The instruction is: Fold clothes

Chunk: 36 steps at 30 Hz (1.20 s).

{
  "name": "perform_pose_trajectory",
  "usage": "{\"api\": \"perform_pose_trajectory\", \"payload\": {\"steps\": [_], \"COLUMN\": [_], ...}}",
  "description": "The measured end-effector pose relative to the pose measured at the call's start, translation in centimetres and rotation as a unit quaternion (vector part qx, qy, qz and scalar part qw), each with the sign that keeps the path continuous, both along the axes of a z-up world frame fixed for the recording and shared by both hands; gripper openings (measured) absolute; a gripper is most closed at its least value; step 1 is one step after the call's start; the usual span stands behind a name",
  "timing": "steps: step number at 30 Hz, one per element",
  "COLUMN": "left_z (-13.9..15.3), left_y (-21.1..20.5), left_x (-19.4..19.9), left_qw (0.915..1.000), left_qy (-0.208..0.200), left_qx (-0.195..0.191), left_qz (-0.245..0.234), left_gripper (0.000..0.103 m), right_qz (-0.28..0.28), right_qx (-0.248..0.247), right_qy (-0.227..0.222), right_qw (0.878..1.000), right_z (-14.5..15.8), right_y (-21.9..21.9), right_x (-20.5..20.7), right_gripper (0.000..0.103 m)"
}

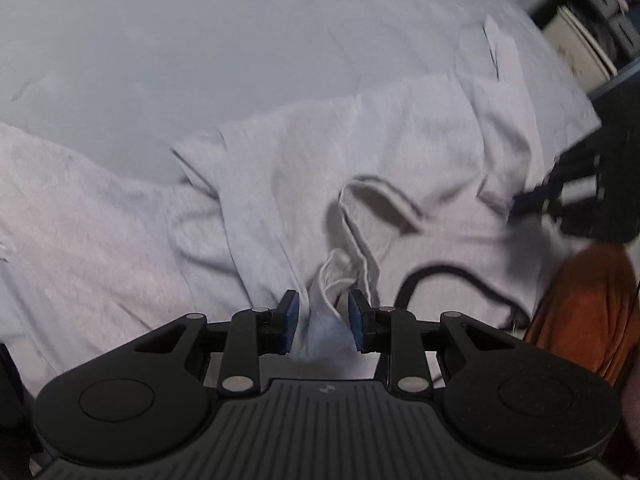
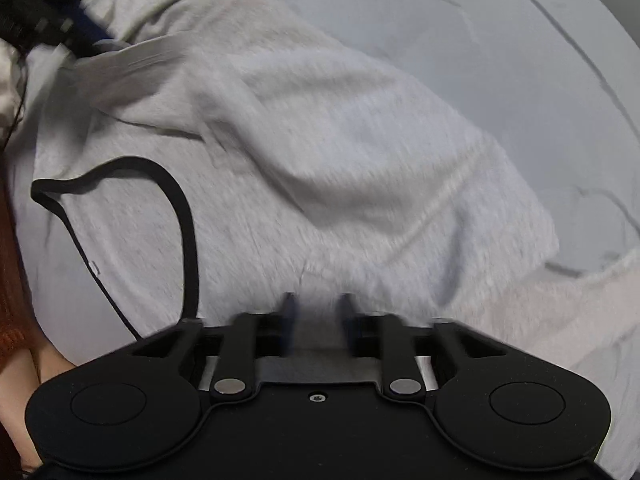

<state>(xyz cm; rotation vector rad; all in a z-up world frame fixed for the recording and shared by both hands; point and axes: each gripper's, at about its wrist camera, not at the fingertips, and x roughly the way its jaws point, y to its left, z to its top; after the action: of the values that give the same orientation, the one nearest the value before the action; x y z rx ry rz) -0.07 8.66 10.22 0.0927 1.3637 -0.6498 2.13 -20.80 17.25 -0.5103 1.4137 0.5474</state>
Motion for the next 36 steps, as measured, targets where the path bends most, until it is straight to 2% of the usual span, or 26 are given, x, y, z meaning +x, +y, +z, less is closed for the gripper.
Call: {"api": "perform_pose_trajectory", "payload": {"steps": [1, 4, 8, 11, 13, 14, 16, 17, 19, 22, 25, 27, 28, 29, 31, 36], "left_z": [0.0, -0.5, -1.4, -1.3, -0.6, -0.1, 1.0, 1.4, 1.5, 0.9, 0.1, -0.3, -0.2, -0.6, -0.6, 0.8], "left_y": [0.0, -0.6, -0.8, -0.9, -1.1, -1.3, -2.5, -3.4, -5.2, -7.5, -8.0, -7.7, -7.1, -6.9, -6.5, -3.5], "left_x": [-0.6, -2.7, -4.9, -5.5, -5.6, -5.7, -6.5, -7.1, -8.4, -9.8, -9.4, -8.6, -8.2, -7.6, -7.0, -6.1], "left_qw": [0.9999, 0.9981, 0.9927, 0.9933, 0.9943, 0.9937, 0.9855, 0.9788, 0.9627, 0.9417, 0.9342, 0.9328, 0.9339, 0.9363, 0.9409, 0.9603], "left_qy": [0.002, 0.015, 0.035, 0.009, -0.024, -0.043, -0.099, -0.125, -0.161, -0.189, -0.201, -0.201, -0.196, -0.187, -0.18, -0.168], "left_qx": [0.0, 0.016, 0.053, 0.06, 0.051, 0.047, 0.057, 0.067, 0.094, 0.123, 0.147, 0.161, 0.163, 0.169, 0.17, 0.159], "left_qz": [-0.013, -0.058, -0.103, -0.098, -0.09, -0.092, -0.125, -0.147, -0.196, -0.249, -0.255, -0.252, -0.25, -0.245, -0.231, -0.156], "left_gripper": [0.015, 0.015, 0.015, 0.015, 0.016, 0.019, 0.027, 0.031, 0.033, 0.034, 0.034, 0.031, 0.018, 0.012, 0.01, 0.008], "right_qz": [-0.007, -0.02, -0.056, -0.07, -0.079, -0.083, -0.081, -0.072, -0.061, -0.051, -0.05, -0.05, -0.05, -0.049, -0.046, -0.02], "right_qx": [-0.001, -0.016, -0.034, -0.033, -0.016, -0.008, 0.0, 0.001, 0.003, 0.013, 0.018, 0.021, 0.021, 0.021, 0.022, 0.027], "right_qy": [0.0, 0.004, 0.054, 0.047, 0.039, 0.036, 0.03, 0.024, 0.021, 0.022, 0.024, 0.026, 0.027, 0.027, 0.023, -0.013], "right_qw": [1.0, 1.0, 0.996, 0.996, 0.996, 0.996, 0.996, 0.997, 0.998, 0.998, 0.998, 0.998, 0.998, 0.998, 0.998, 0.999], "right_z": [0.2, 0.7, 0.4, 1.0, 1.7, 2.0, 2.5, 2.7, 2.8, 2.9, 3.0, 2.9, 2.9, 2.8, 2.7, 2.8], "right_y": [-0.5, -2.3, -5.2, -6.4, -6.6, -6.6, -6.3, -5.8, -5.0, -3.8, -3.5, -3.6, -3.6, -3.6, -3.7, -3.6], "right_x": [-0.1, -0.7, -1.3, -1.9, -2.1, -2.1, -2.3, -2.5, -2.6, -2.5, -2.3, -2.4, -2.4, -2.5, -2.6, -2.5], "right_gripper": [0.004, 0.004, 0.006, 0.012, 0.014, 0.019, 0.028, 0.029, 0.029, 0.029, 0.029, 0.029, 0.029, 0.029, 0.029, 0.029]}}
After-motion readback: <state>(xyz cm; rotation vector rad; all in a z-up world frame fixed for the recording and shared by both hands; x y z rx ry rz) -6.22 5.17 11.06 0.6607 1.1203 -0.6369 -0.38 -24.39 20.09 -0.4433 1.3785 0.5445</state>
